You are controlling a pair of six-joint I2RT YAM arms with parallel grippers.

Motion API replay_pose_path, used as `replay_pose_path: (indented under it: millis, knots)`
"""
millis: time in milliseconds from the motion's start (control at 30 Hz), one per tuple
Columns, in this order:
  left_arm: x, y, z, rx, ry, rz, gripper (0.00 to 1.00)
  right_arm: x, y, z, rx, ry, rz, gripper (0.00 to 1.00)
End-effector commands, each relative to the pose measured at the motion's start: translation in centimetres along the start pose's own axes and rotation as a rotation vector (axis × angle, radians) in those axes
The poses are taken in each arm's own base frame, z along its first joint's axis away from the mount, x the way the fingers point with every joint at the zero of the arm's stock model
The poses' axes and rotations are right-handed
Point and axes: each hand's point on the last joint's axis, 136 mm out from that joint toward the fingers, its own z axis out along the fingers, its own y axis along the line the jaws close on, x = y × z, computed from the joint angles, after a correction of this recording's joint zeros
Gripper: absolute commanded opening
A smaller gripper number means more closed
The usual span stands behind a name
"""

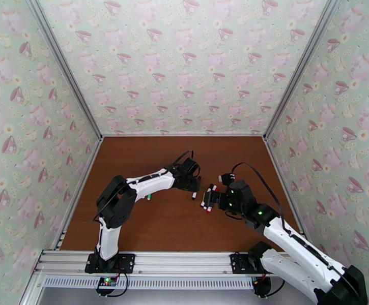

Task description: Open the pen caps

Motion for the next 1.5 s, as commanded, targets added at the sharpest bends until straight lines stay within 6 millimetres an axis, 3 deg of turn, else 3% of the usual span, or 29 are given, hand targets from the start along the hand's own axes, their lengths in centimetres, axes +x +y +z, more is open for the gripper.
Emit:
replay_pose_path:
  millis: [0, 467, 1100, 1467]
  knots:
    - [0.7, -0.5, 0.6, 0.003, 0.053, 0.009, 0.51, 0.2, -0.4, -0.4, 0.017, -0.009, -0.012, 0.97]
    - [0.5, -1.6, 2.7, -0.043, 0.140, 0.064, 0.47, 0.3, -0.7, -0.6, 0.031, -0.012, -0.016, 0.98]
    - [1.3, -0.5, 4.4, -0.156, 0.211, 0.065, 0.38, 0.7, -1.2, -0.4, 0.045, -0.009, -0.017, 0.97]
    - [2.1, 0.7, 5.3, -0.232, 0.248, 0.092, 0.22, 1.0, -1.4, -0.3, 0.048, 0.000, -0.012, 0.98]
